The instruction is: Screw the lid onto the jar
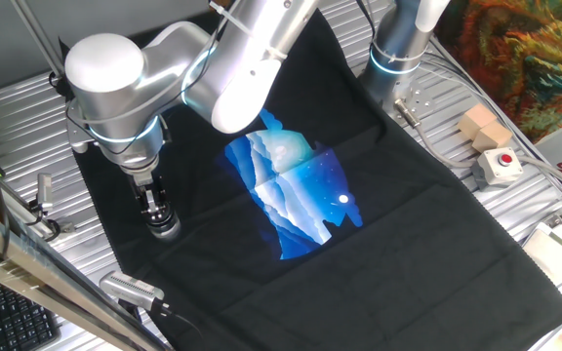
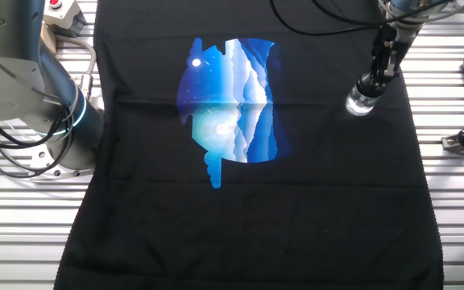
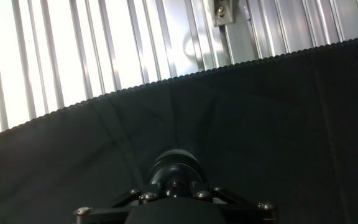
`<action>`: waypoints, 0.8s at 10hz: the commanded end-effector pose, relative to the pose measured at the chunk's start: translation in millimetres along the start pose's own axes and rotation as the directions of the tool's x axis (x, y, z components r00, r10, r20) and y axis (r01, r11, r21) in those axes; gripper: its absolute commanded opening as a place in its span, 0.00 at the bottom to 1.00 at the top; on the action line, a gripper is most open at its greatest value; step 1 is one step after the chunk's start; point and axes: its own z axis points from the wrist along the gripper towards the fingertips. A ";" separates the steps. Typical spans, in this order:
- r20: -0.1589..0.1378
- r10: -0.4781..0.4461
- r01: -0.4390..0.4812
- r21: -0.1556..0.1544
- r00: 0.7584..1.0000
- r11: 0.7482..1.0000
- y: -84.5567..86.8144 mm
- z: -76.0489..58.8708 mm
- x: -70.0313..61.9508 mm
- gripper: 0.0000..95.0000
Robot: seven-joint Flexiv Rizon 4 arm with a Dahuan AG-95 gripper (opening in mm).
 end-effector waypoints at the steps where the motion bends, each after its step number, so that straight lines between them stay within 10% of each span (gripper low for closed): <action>1: 0.000 0.000 0.000 0.000 1.000 1.000 0.3 -0.7 0.3 0.00; 8: -0.009 -0.001 0.001 0.002 1.000 1.000 1.3 -2.7 0.4 0.00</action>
